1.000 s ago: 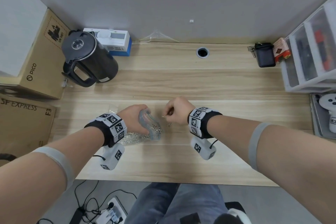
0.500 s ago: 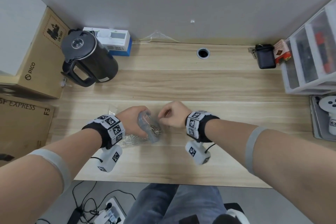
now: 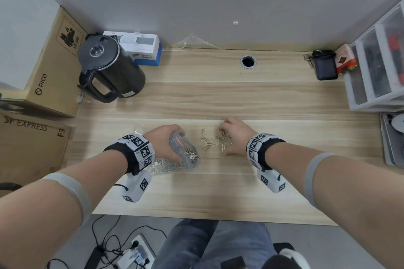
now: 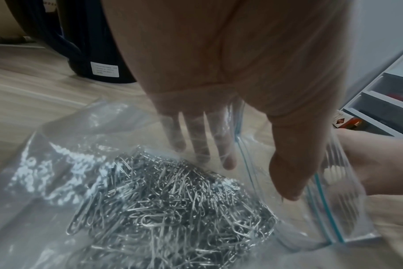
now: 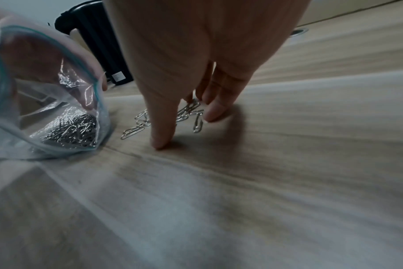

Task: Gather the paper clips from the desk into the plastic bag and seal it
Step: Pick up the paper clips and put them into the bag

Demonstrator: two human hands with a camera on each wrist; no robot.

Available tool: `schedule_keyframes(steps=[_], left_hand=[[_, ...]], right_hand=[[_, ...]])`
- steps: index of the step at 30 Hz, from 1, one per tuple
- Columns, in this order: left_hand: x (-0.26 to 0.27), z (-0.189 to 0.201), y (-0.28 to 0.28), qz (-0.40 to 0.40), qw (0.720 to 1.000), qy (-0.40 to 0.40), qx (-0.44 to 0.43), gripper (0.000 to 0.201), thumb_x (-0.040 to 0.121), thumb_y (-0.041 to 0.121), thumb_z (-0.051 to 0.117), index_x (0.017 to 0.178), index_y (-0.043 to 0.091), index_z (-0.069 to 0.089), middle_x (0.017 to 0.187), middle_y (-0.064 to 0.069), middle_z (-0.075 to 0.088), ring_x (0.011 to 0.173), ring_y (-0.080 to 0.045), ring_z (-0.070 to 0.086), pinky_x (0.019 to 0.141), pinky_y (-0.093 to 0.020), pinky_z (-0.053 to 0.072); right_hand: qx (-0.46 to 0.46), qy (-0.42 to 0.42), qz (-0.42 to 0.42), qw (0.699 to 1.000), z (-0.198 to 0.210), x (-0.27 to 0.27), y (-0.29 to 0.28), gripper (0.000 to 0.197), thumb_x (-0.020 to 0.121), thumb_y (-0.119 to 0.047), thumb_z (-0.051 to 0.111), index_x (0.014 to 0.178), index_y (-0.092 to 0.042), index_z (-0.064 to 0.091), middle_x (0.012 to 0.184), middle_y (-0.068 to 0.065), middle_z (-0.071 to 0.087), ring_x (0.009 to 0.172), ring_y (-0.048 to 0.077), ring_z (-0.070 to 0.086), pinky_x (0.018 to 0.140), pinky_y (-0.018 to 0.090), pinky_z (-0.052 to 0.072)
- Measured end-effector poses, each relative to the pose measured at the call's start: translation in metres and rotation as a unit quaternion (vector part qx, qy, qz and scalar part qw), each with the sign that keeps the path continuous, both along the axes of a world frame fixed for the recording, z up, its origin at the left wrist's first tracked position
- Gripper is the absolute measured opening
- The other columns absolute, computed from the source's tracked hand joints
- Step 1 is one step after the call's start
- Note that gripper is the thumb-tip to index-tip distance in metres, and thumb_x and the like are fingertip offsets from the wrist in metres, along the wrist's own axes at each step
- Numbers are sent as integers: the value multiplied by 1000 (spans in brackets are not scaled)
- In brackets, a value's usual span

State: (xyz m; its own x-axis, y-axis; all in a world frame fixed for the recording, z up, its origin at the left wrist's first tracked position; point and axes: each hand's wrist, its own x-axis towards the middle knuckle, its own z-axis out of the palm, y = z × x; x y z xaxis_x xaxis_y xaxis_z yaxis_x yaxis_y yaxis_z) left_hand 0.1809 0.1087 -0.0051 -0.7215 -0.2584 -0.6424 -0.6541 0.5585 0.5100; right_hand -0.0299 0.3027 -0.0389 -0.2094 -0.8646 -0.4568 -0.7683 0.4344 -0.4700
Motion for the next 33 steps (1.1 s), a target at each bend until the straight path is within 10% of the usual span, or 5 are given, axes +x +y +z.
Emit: schedule_keyframes(steps=[8, 19, 33], left_hand=[[1, -2, 2, 14, 1000, 1, 6, 78, 51, 37, 92, 120, 30, 56, 106, 14, 66, 93, -8, 66, 84, -35, 58], [3, -4, 4, 15, 1000, -1, -4, 78, 47, 46, 90, 117, 35, 56, 103, 13, 68, 90, -9, 68, 81, -39, 59], [4, -8, 5, 35, 999, 10, 6, 72, 55, 30, 92, 117, 30, 56, 107, 10, 68, 92, -10, 67, 84, -36, 58]], right_hand=[[-44, -35, -31, 998, -9, 7, -3, 30, 82, -18, 75, 110, -14, 66, 111, 3, 56, 107, 21, 54, 97, 33, 45], [10, -15, 61, 998, 9, -19, -5, 62, 73, -13, 75, 132, -19, 57, 126, 0, 49, 112, 22, 50, 94, 28, 42], [-41, -22, 95, 994, -1, -5, -19, 23, 83, -17, 74, 106, -13, 76, 109, 4, 59, 101, 24, 57, 85, 29, 44]])
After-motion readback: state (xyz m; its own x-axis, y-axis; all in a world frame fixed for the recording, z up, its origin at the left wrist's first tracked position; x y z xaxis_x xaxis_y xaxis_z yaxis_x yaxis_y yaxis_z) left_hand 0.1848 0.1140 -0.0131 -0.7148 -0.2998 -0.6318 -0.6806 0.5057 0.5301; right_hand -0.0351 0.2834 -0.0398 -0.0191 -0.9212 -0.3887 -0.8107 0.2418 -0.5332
